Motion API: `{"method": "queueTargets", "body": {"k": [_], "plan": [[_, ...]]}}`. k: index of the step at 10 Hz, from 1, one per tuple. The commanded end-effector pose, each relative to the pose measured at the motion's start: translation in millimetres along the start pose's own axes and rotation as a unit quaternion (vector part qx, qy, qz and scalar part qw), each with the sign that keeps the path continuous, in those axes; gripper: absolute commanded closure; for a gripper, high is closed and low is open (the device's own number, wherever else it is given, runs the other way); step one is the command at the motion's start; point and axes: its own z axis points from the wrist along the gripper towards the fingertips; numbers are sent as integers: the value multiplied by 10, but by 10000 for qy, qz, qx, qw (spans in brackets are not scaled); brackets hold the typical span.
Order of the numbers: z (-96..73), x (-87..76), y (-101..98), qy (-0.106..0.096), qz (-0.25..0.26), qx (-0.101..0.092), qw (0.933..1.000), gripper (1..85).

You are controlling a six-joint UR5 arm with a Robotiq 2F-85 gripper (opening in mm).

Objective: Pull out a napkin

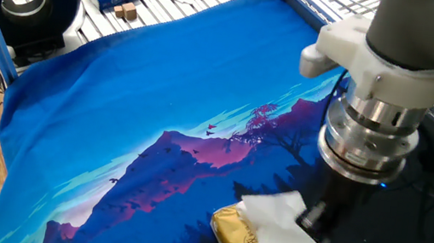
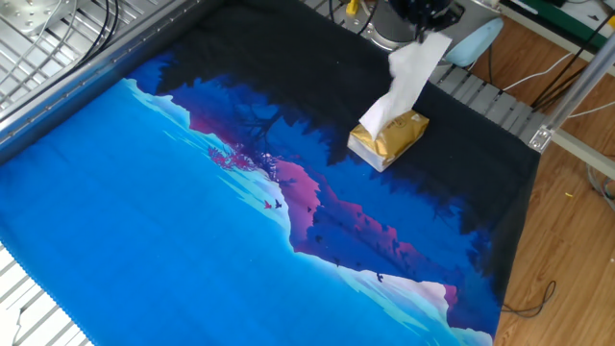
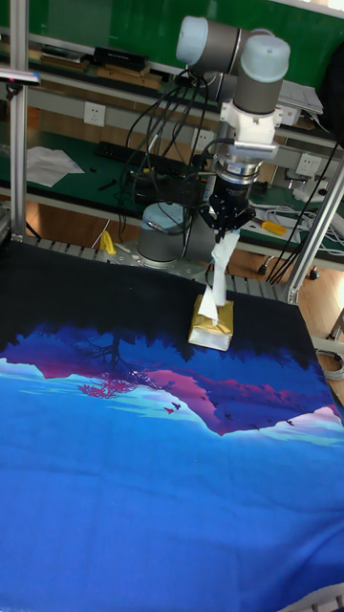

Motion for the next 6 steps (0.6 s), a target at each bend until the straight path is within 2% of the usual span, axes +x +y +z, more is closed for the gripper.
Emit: {"method": "queueTargets", "body": {"k": [1, 3, 4, 5, 6], "plan": [[-58, 389, 245, 748, -27, -469, 9961, 847], [-103, 370, 531, 774, 24, -1034, 9916, 847], [-121, 138, 693, 449, 207, -1347, 9897, 847], [-109, -137, 683, 31, 279, -1329, 9907, 847], [-102, -410, 599, -444, 298, -1143, 9920, 847]]}}
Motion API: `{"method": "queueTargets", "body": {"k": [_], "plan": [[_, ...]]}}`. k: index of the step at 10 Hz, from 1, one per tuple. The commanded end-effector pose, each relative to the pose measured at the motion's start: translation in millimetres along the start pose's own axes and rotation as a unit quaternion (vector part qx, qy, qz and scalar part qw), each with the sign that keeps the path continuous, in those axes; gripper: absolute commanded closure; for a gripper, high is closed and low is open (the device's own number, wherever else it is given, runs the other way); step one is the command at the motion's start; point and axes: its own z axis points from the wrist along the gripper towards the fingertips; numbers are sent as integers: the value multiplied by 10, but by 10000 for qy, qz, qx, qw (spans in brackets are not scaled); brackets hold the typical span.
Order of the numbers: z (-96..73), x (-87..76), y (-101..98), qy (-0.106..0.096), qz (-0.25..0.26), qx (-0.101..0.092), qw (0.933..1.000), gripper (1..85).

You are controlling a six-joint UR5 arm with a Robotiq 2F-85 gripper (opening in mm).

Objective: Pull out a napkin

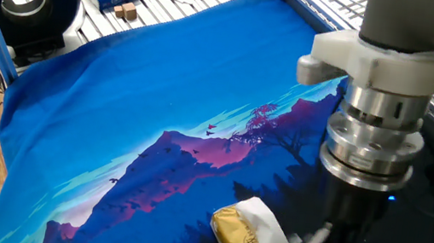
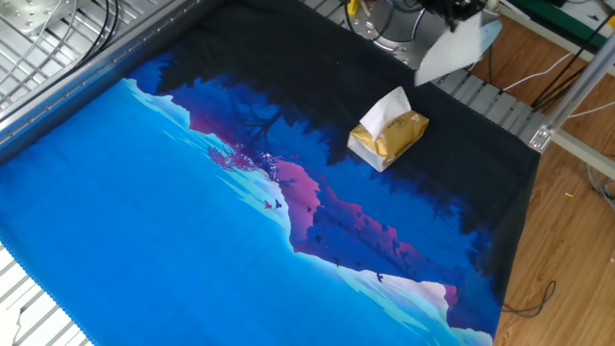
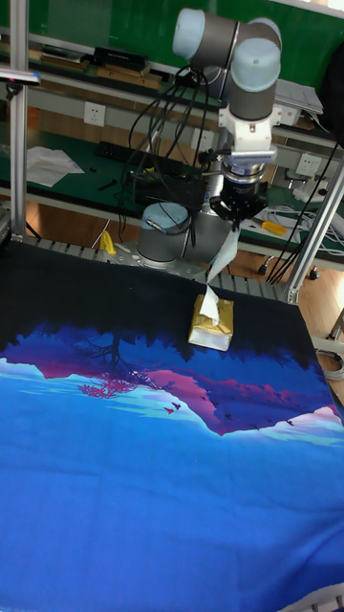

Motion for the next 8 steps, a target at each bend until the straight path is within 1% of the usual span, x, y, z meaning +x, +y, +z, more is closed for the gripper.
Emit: {"method": "queueTargets", "body": {"k": [1, 2, 3, 4, 5, 6, 7, 8], "plan": [[-84, -612, 28, -1044, -31, 40, 9945, 847], [-175, -893, -165, -1612, -220, 465, 9856, 847], [-324, -1184, -353, -2201, -461, 909, 9701, 847], [-548, -1494, -522, -2842, -676, 1377, 9464, 847], [-731, -1665, -654, -3199, -931, 1806, 9254, 847], [-905, -1733, -859, -3311, -1224, 2425, 9037, 847], [-1047, -1781, -991, -3373, -1424, 2858, 8856, 847], [-1135, -1801, -1073, -3382, -1547, 3131, 8739, 847]]}}
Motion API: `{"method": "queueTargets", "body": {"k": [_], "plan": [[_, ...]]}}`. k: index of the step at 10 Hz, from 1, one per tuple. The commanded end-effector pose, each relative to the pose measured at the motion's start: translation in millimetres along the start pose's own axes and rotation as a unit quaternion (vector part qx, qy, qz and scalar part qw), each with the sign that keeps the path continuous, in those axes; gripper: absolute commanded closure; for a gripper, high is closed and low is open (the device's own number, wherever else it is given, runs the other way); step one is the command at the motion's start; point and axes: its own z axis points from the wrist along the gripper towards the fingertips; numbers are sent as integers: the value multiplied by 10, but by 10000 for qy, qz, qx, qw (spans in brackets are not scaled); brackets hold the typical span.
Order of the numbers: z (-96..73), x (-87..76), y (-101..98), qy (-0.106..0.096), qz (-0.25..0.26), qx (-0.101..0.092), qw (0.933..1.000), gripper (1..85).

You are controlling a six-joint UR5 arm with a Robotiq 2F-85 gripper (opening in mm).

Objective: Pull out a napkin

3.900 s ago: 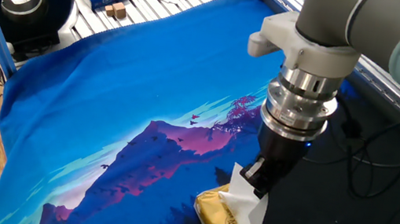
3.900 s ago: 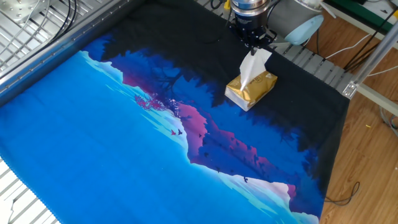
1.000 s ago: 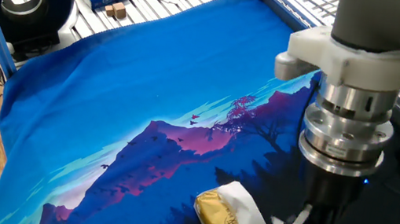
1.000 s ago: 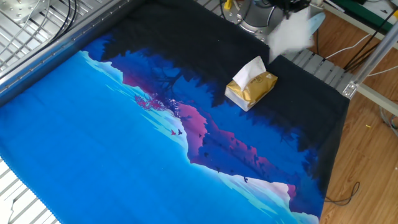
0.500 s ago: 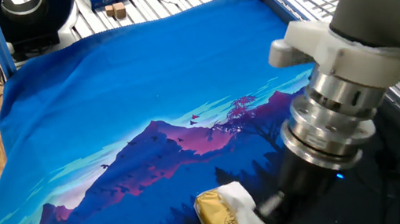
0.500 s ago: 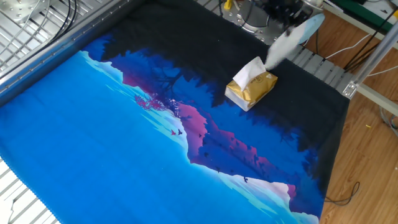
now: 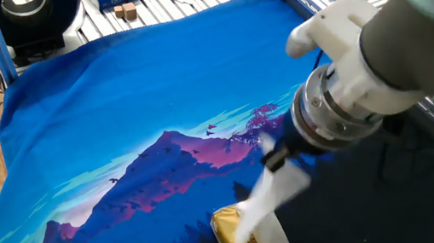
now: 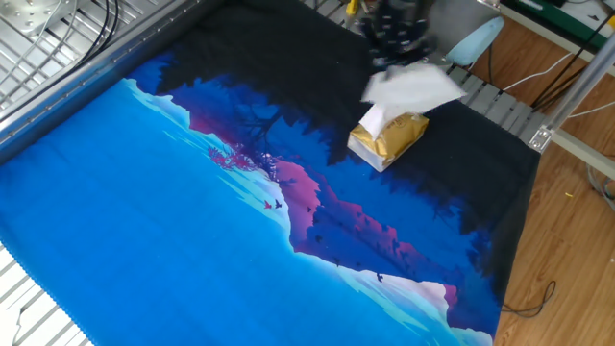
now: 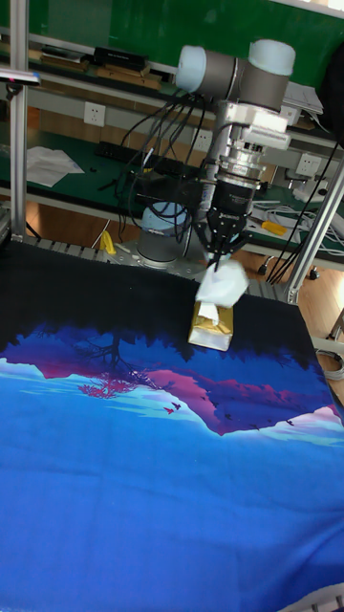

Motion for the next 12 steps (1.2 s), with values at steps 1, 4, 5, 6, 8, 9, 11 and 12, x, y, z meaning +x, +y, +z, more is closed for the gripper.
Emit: {"method": "queueTargets", "body": {"k": [1, 4, 5, 6, 8, 9, 11, 12], "plan": [[-113, -265, -457, -497, -618, 933, 9925, 847], [-2, -180, -400, -236, -756, 710, 9943, 847], [48, -111, -330, -68, -770, 524, 9956, 843], [75, -54, -281, 63, -895, 396, 9952, 673], [144, -107, -302, 104, -993, 407, 9942, 623], [187, -134, -351, 127, -1101, 468, 9927, 623], [220, -144, -453, 164, -1367, 608, 9886, 610], [226, -140, -439, 172, -1408, 576, 9882, 550]]}}
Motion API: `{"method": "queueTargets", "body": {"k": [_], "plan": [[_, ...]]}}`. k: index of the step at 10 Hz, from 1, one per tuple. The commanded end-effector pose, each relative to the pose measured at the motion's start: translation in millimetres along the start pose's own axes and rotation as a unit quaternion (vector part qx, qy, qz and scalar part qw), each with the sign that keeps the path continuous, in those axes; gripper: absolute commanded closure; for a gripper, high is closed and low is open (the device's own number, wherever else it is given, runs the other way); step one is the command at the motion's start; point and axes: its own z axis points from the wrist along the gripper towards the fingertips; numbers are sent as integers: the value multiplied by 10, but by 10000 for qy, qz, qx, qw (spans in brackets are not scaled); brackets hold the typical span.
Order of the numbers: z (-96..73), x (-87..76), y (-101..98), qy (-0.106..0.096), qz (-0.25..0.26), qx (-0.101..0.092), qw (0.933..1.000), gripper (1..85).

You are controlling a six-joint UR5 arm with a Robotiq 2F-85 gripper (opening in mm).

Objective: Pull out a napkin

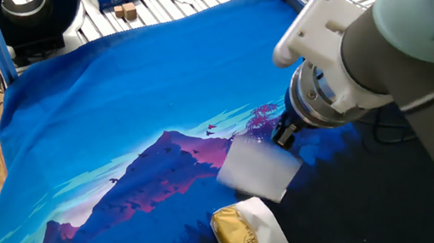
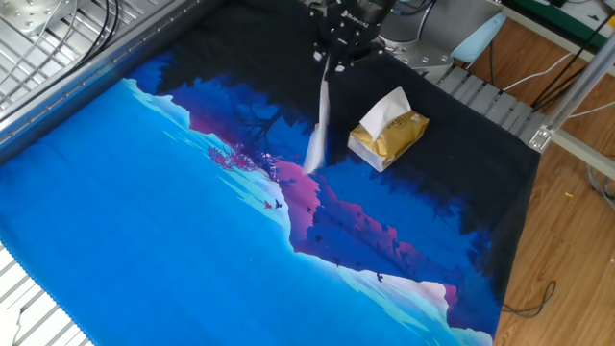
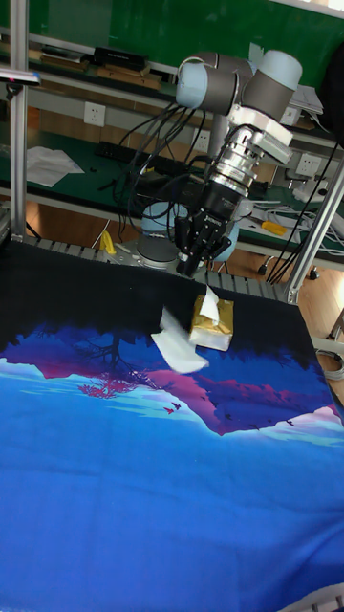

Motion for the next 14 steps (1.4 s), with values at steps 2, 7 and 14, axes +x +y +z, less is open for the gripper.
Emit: {"method": "queueTargets", "body": {"k": [2, 7, 14], "plan": [[-2, 39, 360, 152, 244, -711, 9971, 457], [-102, 274, 734, 818, 1586, -1336, 9748, 847], [-124, 199, 830, 739, 1794, -1532, 9690, 847]]}}
